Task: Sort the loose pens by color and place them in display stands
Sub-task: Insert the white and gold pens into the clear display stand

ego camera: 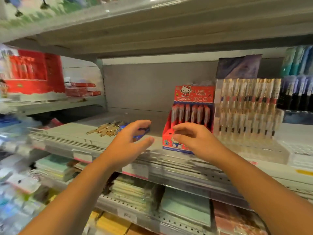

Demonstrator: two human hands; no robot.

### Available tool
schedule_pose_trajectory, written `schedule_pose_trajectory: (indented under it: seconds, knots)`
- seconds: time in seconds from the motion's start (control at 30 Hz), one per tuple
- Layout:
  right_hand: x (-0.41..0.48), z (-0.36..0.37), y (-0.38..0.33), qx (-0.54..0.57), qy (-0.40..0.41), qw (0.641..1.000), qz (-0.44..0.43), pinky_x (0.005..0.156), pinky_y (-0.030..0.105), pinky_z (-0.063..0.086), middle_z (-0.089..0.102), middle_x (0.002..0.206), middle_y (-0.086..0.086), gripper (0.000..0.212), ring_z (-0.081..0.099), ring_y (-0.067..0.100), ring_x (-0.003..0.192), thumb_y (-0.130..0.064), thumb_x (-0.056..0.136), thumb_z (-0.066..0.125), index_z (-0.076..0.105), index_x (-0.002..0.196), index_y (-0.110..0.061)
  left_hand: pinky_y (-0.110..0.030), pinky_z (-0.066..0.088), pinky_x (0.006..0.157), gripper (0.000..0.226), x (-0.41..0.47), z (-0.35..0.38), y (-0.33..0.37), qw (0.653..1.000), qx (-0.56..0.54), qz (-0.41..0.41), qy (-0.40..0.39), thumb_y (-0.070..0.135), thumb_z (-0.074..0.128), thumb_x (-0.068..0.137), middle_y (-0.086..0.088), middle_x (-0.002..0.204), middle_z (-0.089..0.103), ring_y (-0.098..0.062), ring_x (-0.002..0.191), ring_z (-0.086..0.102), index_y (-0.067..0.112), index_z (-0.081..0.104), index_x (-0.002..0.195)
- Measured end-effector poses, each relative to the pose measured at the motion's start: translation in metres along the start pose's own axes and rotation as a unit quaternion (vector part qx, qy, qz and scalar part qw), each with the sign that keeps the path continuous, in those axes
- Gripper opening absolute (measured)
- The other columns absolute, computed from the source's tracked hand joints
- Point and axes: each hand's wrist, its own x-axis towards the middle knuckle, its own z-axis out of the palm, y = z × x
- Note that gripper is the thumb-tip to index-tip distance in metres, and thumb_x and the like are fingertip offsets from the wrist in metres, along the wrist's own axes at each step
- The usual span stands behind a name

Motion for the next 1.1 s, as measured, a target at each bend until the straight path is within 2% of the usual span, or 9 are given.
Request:
schedule_pose_trajectory:
  seconds: [0.07,0.17,0.3,0.53,0.7,0.83,0.9,1.0,1.1]
  knots:
    - [0.019,0.028,-0.005,-0.011,-0.005,1.0,0.016,0.08,0.032,0.056,0.072,0.102,-0.004,0.019,0.068,0.01,0.095,-0.02,0.088,0.07,0.067,0.106,-0.025,-0.03,0.044,0.1,0.045,0.001,-0.026,-0.017,1.0,0.011,-0.016,0.008,0.031,0.068,0.09,0.016,0.13,0.056,0.0,0.119,0.053,0.037,0.053,0.132]
    - [0.052,0.071,-0.014,-0.013,0.002,1.0,0.024,0.072,0.022,0.052,0.071,0.102,0.001,0.02,0.066,0.014,0.092,-0.016,0.089,0.07,0.066,0.108,-0.018,-0.023,0.044,0.093,0.044,0.008,-0.065,-0.044,0.999,-0.006,-0.036,0.011,0.025,0.069,0.091,0.011,0.129,0.057,-0.007,0.118,0.055,0.028,0.055,0.132]
    - [0.094,0.126,-0.026,-0.033,0.012,0.999,0.031,0.086,0.026,0.05,0.07,0.101,0.003,0.022,0.064,0.012,0.093,-0.013,0.088,0.07,0.068,0.11,-0.011,-0.03,0.046,0.095,0.042,0.024,-0.111,-0.081,0.999,0.009,-0.048,-0.004,0.03,0.069,0.09,0.01,0.125,0.058,-0.009,0.116,0.056,0.028,0.056,0.129]
    - [0.16,0.186,-0.031,-0.109,0.009,0.992,0.06,0.088,0.029,0.051,0.069,0.102,-0.007,0.017,0.064,0.008,0.096,-0.029,0.088,0.07,0.069,0.104,-0.023,-0.031,0.048,0.088,0.039,0.063,-0.164,-0.148,0.992,0.075,-0.084,-0.049,0.041,0.065,0.09,0.01,0.123,0.057,-0.01,0.109,0.056,0.03,0.055,0.126]
    - [0.216,0.206,-0.031,-0.188,-0.054,0.978,0.079,0.079,0.029,0.051,0.069,0.097,-0.004,0.017,0.063,0.011,0.091,-0.03,0.089,0.069,0.07,0.101,-0.017,-0.034,0.051,0.086,0.043,0.108,-0.173,-0.187,0.983,0.116,-0.13,-0.061,0.04,0.066,0.087,0.003,0.118,0.058,-0.016,0.104,0.058,0.023,0.057,0.125]
    - [0.265,0.215,-0.026,-0.287,-0.107,0.948,0.085,0.075,0.028,0.046,0.066,0.099,-0.001,0.023,0.061,0.016,0.09,-0.03,0.092,0.065,0.071,0.107,-0.015,-0.032,0.05,0.079,0.037,0.151,-0.169,-0.207,0.972,0.153,-0.164,-0.067,0.045,0.066,0.081,0.001,0.106,0.06,-0.017,0.092,0.058,0.019,0.059,0.106]
    - [0.288,0.219,-0.023,-0.354,-0.137,0.92,0.102,0.077,0.031,0.047,0.065,0.103,0.0,0.027,0.061,0.02,0.095,-0.034,0.094,0.06,0.069,0.113,-0.017,-0.038,0.052,0.083,0.057,0.171,-0.165,-0.211,0.958,0.165,-0.211,-0.104,0.058,0.064,0.078,-0.004,0.117,0.06,-0.022,0.098,0.058,0.016,0.057,0.117]
    - [0.314,0.221,-0.013,-0.411,-0.21,0.874,0.155,0.078,0.038,0.054,0.065,0.111,0.005,0.027,0.064,0.026,0.099,-0.031,0.098,0.055,0.064,0.119,-0.016,-0.044,0.045,0.094,0.086,0.191,-0.157,-0.212,0.905,0.173,-0.306,-0.238,0.075,0.054,0.08,-0.009,0.148,0.044,-0.033,0.124,0.051,0.021,0.04,0.145]
    - [0.329,0.221,-0.002,-0.446,-0.245,0.841,0.184,0.073,0.035,0.056,0.062,0.101,0.006,0.029,0.064,0.025,0.089,-0.023,0.101,0.048,0.06,0.125,-0.011,-0.046,0.043,0.103,0.099,0.206,-0.145,-0.215,0.863,0.207,-0.34,-0.311,0.085,0.048,0.075,-0.007,0.157,0.032,-0.034,0.132,0.045,0.025,0.03,0.151]
